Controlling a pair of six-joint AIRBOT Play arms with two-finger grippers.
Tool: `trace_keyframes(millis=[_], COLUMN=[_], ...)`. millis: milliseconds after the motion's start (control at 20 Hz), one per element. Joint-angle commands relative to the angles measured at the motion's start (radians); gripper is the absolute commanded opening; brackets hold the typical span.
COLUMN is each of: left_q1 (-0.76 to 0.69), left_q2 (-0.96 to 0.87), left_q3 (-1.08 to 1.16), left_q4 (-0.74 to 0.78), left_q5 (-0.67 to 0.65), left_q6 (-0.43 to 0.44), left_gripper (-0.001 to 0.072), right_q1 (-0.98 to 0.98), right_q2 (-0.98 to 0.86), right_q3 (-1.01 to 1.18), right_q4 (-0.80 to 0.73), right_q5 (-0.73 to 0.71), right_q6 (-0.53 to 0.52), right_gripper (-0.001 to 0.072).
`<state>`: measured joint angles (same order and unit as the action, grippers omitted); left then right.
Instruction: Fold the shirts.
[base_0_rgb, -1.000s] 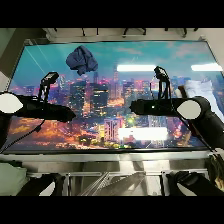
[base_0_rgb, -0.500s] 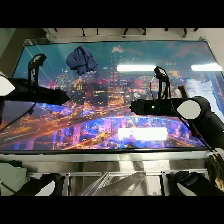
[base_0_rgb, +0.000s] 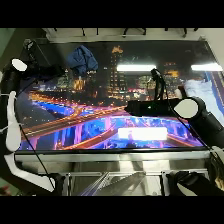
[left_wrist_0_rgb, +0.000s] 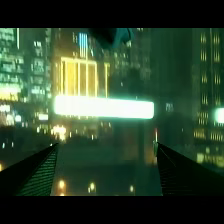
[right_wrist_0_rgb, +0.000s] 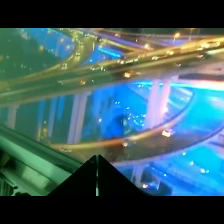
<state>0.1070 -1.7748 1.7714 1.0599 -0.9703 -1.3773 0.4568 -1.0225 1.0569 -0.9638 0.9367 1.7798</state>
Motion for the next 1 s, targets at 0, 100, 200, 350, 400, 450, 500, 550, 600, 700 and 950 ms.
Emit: trace_keyframes(millis=[0,100,200,350,400,450,500,550,600,700,950], left_q1=[0.057,0.050,0.031,0.003,0.000,0.008,0.011,0.017,0.025,0.034,0.039], left_q2=[-0.298,-0.441,-0.490,-0.494,-0.499,-0.510,-0.529,-0.549,-0.571,-0.605,-0.652], left_q3=[0.258,0.394,0.378,0.270,0.261,0.275,0.307,0.337,0.359,0.365,0.366], left_q4=[-0.268,-0.304,-0.305,-0.485,-0.550,-0.584,-0.622,-0.649,-0.697,-0.795,-0.921], left_q5=[0.059,0.014,0.076,0.152,0.155,0.149,0.125,0.111,0.098,0.090,0.083], left_q6=[0.143,0.143,0.161,0.309,0.385,0.422,0.450,0.459,0.469,0.499,0.585], left_gripper=[0.0657,0.0657,0.0656,0.0481,0.0377,0.0380,0.0382,0.0381,0.0382,0.0380,0.0537], right_q1=[0.045,0.098,0.147,0.207,0.226,0.241,0.253,0.256,0.257,0.257,0.262], right_q2=[-0.049,-0.095,-0.143,-0.195,-0.196,-0.191,-0.182,-0.171,-0.163,-0.145,-0.133], right_q3=[-0.001,-0.001,-0.001,-0.001,-0.001,0.000,0.000,0.000,0.000,0.000,0.000], right_q4=[0.027,0.027,0.045,0.113,0.118,0.116,0.116,0.112,0.113,0.113,0.144], right_q5=[0.006,0.006,0.006,0.003,-0.015,-0.043,-0.076,-0.091,-0.092,-0.072,0.009], right_q6=[0.007,0.009,0.018,0.011,0.001,-0.009,-0.029,-0.030,-0.029,-0.030,-0.029], right_gripper=[0.0022,0.0022,0.0022,0.0022,0.0022,0.0023,0.0022,0.0022,0.0022,0.0022,0.0023])
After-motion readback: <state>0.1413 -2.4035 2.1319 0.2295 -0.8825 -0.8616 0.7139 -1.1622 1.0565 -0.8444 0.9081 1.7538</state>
